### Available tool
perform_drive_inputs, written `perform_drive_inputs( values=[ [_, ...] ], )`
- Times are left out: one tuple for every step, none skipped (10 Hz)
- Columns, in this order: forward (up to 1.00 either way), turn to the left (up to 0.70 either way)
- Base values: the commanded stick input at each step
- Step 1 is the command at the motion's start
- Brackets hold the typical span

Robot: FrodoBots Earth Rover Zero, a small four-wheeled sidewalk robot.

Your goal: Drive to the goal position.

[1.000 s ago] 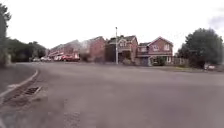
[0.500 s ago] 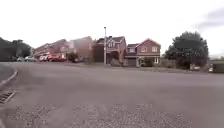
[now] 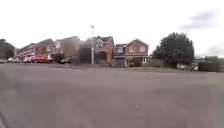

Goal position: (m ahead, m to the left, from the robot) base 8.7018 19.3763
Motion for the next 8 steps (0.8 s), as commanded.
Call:
perform_drive_inputs(
  values=[
    [0.98, -0.32],
    [0.98, -0.1],
    [0.98, 0.0],
    [0.98, 0.0],
    [0.98, 0.0],
    [0.98, 0.0],
    [0.98, 0.0],
    [0.98, 0.0]
  ],
)
